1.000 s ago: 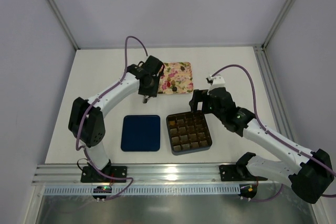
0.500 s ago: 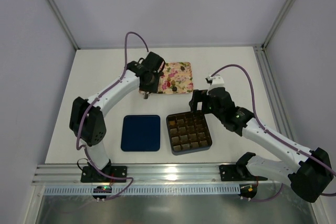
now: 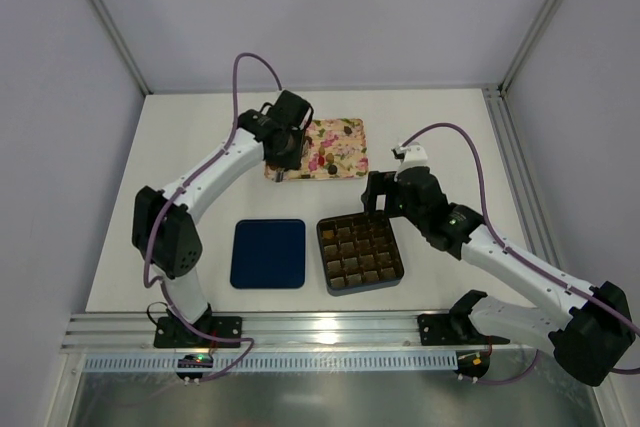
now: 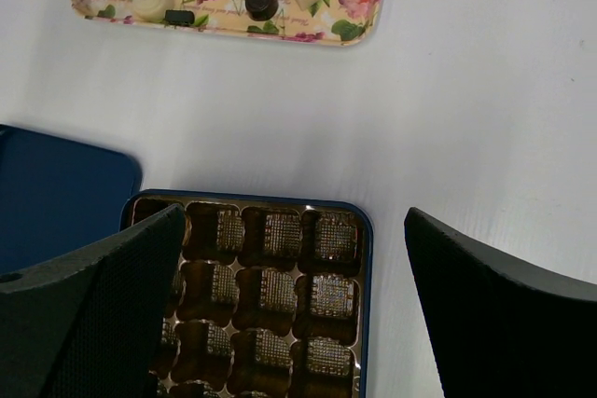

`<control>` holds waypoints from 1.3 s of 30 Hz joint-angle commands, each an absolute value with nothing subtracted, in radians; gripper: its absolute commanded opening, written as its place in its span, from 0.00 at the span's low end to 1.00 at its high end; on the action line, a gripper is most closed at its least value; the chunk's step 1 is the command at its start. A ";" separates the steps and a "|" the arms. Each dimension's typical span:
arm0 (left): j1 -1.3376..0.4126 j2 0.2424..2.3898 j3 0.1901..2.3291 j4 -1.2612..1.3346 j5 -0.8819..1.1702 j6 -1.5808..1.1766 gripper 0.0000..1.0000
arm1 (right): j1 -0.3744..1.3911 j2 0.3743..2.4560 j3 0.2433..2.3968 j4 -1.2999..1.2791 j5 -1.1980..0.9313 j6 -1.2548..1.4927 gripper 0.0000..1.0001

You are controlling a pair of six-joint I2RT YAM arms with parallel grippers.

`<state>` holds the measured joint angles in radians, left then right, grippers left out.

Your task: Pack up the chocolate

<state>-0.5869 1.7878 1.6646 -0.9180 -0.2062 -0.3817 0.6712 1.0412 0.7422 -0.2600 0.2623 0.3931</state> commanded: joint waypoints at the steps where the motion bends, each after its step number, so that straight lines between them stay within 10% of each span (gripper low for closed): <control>1: -0.594 1.718 1.661 -0.936 -0.160 -0.391 0.33 | 0.663 1.029 0.778 -0.244 0.291 0.373 1.00; 39: -1.134 1.401 1.362 -0.936 -0.268 -0.744 0.33 | 0.572 0.871 0.735 -0.325 0.356 0.380 1.00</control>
